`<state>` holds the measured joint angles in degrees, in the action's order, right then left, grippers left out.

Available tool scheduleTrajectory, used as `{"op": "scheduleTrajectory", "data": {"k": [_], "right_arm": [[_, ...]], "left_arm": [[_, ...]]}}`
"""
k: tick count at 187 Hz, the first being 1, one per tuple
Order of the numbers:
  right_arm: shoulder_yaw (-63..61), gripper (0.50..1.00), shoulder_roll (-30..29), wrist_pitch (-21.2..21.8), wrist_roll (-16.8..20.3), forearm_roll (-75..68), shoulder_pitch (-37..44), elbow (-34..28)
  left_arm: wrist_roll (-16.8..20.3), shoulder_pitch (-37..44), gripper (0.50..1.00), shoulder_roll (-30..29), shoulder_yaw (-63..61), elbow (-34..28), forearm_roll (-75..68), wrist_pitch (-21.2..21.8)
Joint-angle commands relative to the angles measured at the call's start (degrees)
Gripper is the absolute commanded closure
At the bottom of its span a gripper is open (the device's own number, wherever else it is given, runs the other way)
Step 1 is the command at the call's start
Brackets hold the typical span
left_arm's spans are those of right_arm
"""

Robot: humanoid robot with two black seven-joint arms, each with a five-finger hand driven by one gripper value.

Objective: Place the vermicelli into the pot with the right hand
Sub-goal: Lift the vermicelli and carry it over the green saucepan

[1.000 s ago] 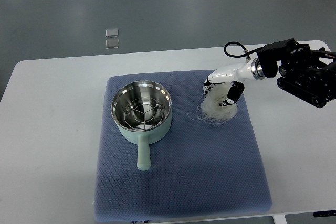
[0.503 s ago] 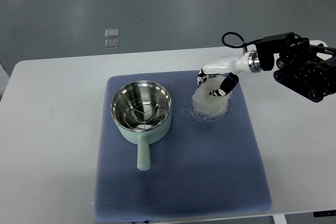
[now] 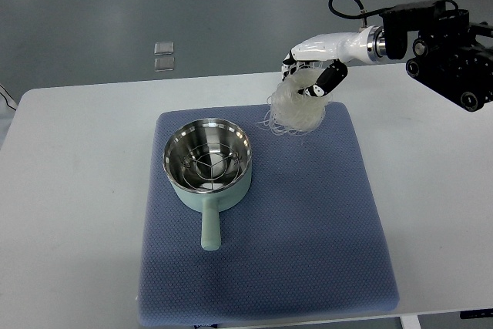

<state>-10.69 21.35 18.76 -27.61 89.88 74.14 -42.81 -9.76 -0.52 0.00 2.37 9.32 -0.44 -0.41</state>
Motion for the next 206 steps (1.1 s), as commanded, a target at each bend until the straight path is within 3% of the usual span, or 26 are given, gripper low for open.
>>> {"op": "scheduleTrajectory", "data": {"k": [1, 53, 131, 206], "right_arm": [[0.0, 0.940, -0.2, 0.0, 0.0, -0.7, 3.1, -0.1], [0.1, 0.932, -7.0, 0.1, -0.3, -2.7, 6.5, -0.7], [0.2, 0.920, -16.1, 0.0, -0.3, -2.8, 4.0, -1.4], [0.9, 0.889, -17.6, -0.3, 0.1, -2.1, -1.1, -1.4]], "left_arm": [[0.0, 0.0, 0.500, 0.0, 0.0, 0.0, 0.0, 0.1], [0.0, 0.1, 0.500, 0.0, 0.0, 0.0, 0.0, 0.0], [0.0, 0.1, 0.500, 0.0, 0.0, 0.0, 0.0, 0.0], [0.0, 0.1, 0.500, 0.0, 0.1, 0.0, 0.0, 0.0]]}}
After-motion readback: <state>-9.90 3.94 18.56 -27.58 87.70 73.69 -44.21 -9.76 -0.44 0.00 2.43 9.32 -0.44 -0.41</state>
